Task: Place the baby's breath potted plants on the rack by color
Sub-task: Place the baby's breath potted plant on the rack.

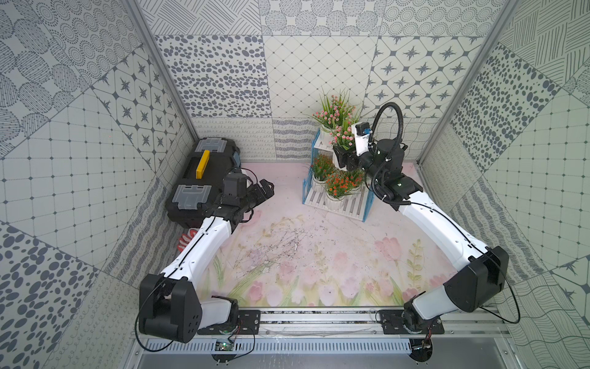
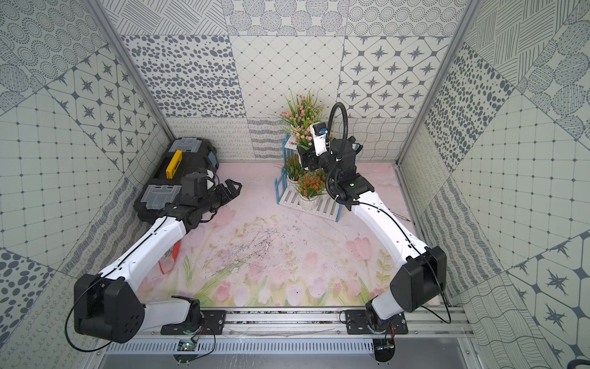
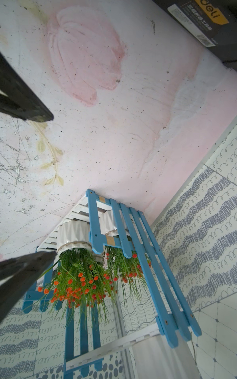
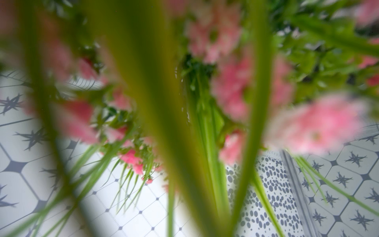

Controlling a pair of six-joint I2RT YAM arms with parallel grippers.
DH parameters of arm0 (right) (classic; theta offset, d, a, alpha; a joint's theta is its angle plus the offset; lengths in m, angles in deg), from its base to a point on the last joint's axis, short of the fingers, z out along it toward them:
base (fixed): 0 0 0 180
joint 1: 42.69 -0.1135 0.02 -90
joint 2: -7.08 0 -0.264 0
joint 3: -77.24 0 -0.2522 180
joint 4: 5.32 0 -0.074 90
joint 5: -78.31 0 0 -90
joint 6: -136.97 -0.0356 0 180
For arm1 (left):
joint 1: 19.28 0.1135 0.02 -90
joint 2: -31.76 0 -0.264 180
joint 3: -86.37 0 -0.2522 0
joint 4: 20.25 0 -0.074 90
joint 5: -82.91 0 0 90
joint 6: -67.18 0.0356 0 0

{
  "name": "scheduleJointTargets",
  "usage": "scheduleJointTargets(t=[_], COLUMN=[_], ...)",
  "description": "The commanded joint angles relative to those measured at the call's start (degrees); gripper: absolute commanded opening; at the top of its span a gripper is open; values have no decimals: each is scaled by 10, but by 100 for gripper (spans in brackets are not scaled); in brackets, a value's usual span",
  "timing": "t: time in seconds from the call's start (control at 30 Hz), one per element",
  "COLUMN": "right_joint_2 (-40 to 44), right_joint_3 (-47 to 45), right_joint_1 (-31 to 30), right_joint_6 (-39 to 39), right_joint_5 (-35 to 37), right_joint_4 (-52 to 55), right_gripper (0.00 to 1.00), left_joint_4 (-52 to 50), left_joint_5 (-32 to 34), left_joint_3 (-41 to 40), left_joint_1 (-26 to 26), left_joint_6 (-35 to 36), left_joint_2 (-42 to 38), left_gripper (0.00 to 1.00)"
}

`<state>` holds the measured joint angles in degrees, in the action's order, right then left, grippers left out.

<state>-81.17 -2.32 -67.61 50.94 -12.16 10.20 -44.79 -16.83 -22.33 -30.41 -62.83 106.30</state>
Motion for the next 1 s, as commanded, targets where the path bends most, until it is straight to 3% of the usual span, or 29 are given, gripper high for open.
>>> scheduleJointTargets(t=[0.0, 0.47, 0.97], right_joint_2=[-23, -145, -171], right_joint_3=[56, 180, 185], right_joint_1=[25, 112, 145], right_joint_6=[5, -9, -32], right_joint_5=[-19, -22, -29], right_joint_4=[-34, -18, -15], right_gripper=[80, 80, 81], left_joint_4=[21, 24, 31], left_joint_5=[-6, -7, -13], left_joint_3=[11, 24, 23], left_joint_1=[3, 3, 4], left_joint_6=[9, 12, 7], left_joint_2=[7, 28, 38], left_gripper=[98, 98, 98])
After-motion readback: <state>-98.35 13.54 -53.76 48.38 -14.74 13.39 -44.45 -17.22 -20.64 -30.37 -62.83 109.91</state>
